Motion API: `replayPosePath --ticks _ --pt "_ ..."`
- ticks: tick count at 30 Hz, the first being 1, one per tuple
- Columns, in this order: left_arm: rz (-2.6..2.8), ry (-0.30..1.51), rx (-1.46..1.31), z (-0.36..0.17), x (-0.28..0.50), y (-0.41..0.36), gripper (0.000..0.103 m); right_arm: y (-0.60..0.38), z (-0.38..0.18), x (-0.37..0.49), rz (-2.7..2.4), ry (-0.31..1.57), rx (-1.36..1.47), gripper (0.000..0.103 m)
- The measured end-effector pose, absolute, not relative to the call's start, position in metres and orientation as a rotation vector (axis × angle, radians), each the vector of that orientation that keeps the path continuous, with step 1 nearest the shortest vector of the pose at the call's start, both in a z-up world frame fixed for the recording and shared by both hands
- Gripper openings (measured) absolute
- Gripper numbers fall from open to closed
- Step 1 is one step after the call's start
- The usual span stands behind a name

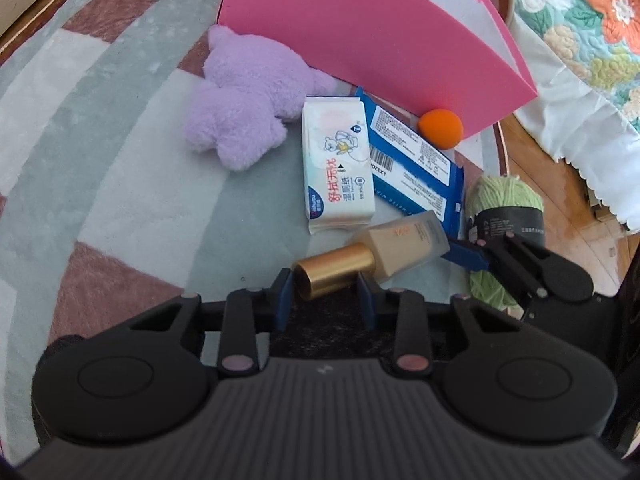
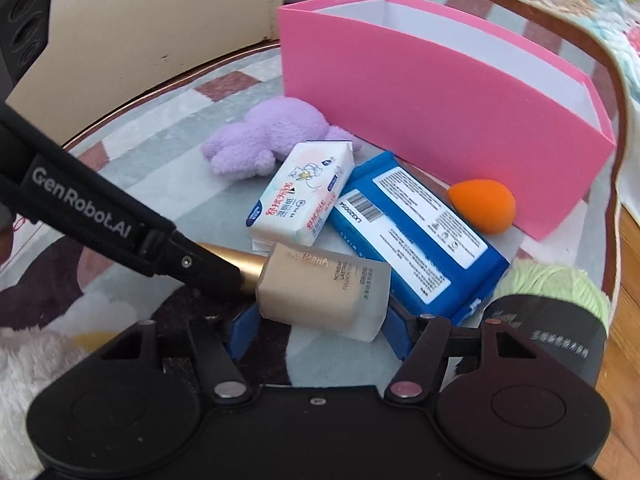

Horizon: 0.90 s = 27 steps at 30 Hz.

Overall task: Organize objects
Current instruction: 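Close the left tool on the foundation bottle and lift it, then carry the foundation bottle over the pink box and lower it inside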

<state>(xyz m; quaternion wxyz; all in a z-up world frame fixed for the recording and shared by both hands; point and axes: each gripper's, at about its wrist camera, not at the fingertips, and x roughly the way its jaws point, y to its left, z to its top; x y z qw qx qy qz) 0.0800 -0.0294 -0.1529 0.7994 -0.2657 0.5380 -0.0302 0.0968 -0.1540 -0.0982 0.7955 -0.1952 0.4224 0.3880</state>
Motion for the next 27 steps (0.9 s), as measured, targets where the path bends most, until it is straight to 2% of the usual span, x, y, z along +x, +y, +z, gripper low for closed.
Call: replayPosePath --ticks 11,16,27 --pt "-0.089 1.151 -0.448 -0.13 0.078 -0.039 0.033 -0.162 -0.085 0.086 0.8 0.87 -0.343 0.069" --pt "-0.115 1.158 -0.4 -0.104 0.08 -0.044 0.033 -0.166 -0.056 0.084 0.795 0.822 -0.33 0.069" --pt "-0.155 1.016 -0.354 -0.027 0.089 -0.047 0.033 -0.17 0.01 0.094 0.769 0.672 -0.318 0.069"
